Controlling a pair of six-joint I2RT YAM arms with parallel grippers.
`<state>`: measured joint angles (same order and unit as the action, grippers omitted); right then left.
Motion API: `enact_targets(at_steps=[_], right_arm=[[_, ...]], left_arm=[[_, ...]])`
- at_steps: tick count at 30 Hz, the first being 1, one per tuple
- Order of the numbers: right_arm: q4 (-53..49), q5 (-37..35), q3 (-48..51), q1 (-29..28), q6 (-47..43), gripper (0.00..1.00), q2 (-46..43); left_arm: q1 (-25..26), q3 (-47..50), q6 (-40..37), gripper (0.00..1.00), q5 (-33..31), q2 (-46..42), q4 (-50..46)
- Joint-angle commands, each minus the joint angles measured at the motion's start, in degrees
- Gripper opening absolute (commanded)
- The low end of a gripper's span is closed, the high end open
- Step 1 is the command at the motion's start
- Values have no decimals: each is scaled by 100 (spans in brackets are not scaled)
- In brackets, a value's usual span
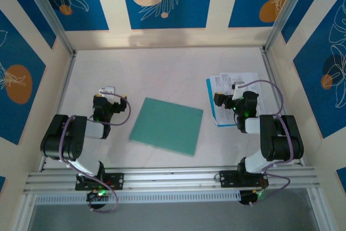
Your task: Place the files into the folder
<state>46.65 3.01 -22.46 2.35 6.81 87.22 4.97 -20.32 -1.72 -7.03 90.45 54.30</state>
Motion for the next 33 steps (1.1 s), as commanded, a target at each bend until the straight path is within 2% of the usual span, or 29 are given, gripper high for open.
enact_targets(at_steps=[1,4,6,7,10,12,13,14,15,16,17,18,19,20,22,23,25,28,31,33], right_arm=[[-34,-87,-141,-38,-143,99,3],[-33,-102,-138,-41,-144,99,1],[-140,-341,-173,-76,-64,99,-65],[-536,-440,-304,-98,-41,99,-249],[-2702,-1414,-1229,-474,143,99,-1046],[-3655,-1216,-1806,-569,589,99,-1593],[-4165,-1233,-2120,-596,1100,99,-1829],[-4750,-1297,-2436,-578,1924,99,-1976],[-5437,-1311,-2703,-485,2828,99,-2044],[-6502,-1128,-3061,-320,3907,99,-2060],[-7318,-522,-3242,-128,4567,99,-2036],[-7101,322,-3120,57,4640,98,-2014],[-6554,1367,-2901,157,4533,100,-1971],[-6752,1566,-2907,-10,4405,99,-1955],[-8088,295,-3370,-887,3986,99,-1983],[-8496,-377,-3537,-1589,3806,97,-2006],[-8929,-1124,-3601,-2513,3870,91,-2008],[-9095,-1148,-3468,-3196,4059,85,-1819],[-9204,-1156,-3472,-3425,4051,83,-1450],[-9149,-951,-3476,-3465,4026,80,-1158]], left_arm=[[-59,-86,-67,100,131,-98,-34],[-59,-60,-55,100,85,-111,12],[-49,123,53,100,-304,-422,134],[-17,164,121,100,-612,-758,-132],[318,15,23,100,-1198,-1954,-1075],[754,-190,58,100,-1605,-2740,-1494],[1086,-493,117,100,-2112,-3083,-2029],[1320,-914,376,100,-2332,-3366,-2924],[1378,-1304,1034,100,-2163,-3582,-3959],[1353,-1836,2127,100,-1916,-3774,-5187],[1348,-2205,3465,100,-1760,-3903,-6549],[1329,-2246,4085,100,-1469,-3993,-6856],[1259,-2151,4380,100,-722,-4091,-6788],[1242,-2037,4796,100,-12,-4117,-6668],[1452,-1872,5784,100,1008,-3878,-6620],[1825,-1844,6269,100,1151,-3664,-6842],[3048,-1826,7029,97,562,-3302,-7482],[4598,-1457,8355,98,-178,-2760,-7330],[5502,-1011,9654,95,-548,-2306,-6603],[5873,-960,10013,92,-705,-1967,-6124]])
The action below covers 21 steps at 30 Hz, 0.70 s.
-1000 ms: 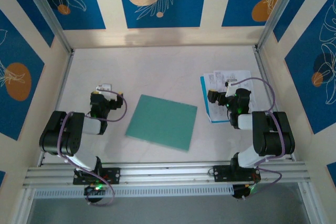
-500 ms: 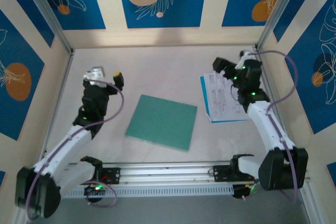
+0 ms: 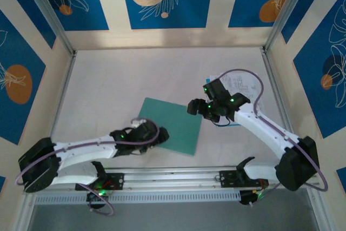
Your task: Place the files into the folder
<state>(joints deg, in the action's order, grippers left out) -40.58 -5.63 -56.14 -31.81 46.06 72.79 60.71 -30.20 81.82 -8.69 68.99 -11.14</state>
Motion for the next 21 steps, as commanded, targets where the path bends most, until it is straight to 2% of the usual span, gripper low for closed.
enact_targets(at_steps=[1,7,10,13,17,21], right_arm=[[-383,-37,-123,-102,81,79,440],[-137,-51,-160,-290,122,76,1129],[-92,-52,-209,-296,80,75,1352],[-47,-18,-241,-248,16,75,1462],[37,117,-326,-67,-19,75,1561],[184,382,-500,253,-61,75,1718]], left_arm=[[401,-37,1799,91,-561,357,458],[565,11,2308,82,-748,1067,1155],[504,229,2425,72,-975,1267,1616],[333,312,2225,67,-1121,1336,1746],[-12,322,1876,55,-1099,1222,1497],[-394,345,1480,52,-996,1043,1123]])
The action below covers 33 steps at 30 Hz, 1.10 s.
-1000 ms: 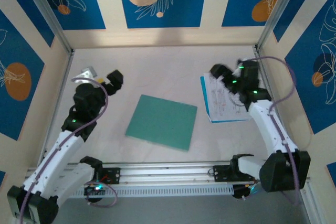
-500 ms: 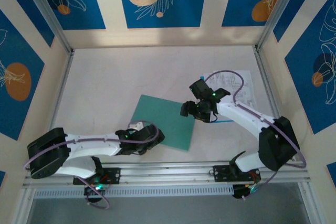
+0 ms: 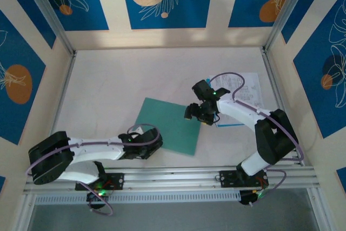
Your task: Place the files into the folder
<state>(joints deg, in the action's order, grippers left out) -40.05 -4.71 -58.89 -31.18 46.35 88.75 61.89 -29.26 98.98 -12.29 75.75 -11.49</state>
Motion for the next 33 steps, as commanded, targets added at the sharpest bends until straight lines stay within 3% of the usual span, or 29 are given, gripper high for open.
enact_targets(at_steps=[1,10,20,26,33], right_arm=[[173,382,-335,282,-106,75,208],[180,679,-1730,771,-295,75,1525],[-247,756,-3002,950,-311,74,2854],[-433,748,-2945,934,-242,73,3087],[-174,884,-2151,853,-140,72,2724]], left_arm=[[-629,280,-353,52,-554,341,1145],[-1506,368,-1200,52,75,171,1355],[-1680,70,-1561,53,211,-148,903],[-1786,147,-1616,53,164,-168,970],[-2231,-104,-2081,54,526,177,1211]])
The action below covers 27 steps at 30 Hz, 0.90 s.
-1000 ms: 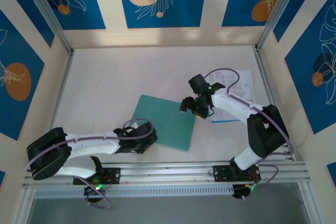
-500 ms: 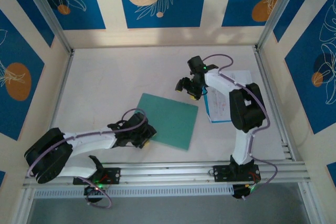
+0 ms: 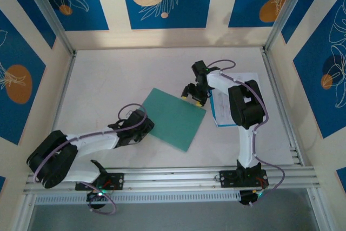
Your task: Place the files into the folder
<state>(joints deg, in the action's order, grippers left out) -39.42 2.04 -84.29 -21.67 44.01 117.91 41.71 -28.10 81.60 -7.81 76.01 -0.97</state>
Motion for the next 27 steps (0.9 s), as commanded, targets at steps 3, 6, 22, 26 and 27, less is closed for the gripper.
enact_targets(at_steps=[3,6,22,26,27], right_arm=[[-172,256,719,-182,159,72,-412],[-124,288,1021,-317,261,72,-637],[1071,953,2501,-1168,1493,72,-1561],[1100,1000,2657,-1282,1653,72,-1853],[1065,952,2698,-1308,1687,72,-1963]], left_arm=[[-437,-381,-588,56,237,328,203],[-653,-627,-866,56,412,536,196],[-1417,-2886,-2542,61,1690,2529,341],[-1405,-3552,-2824,64,1981,2855,105],[-1411,-3690,-2851,64,1994,2904,-9]])
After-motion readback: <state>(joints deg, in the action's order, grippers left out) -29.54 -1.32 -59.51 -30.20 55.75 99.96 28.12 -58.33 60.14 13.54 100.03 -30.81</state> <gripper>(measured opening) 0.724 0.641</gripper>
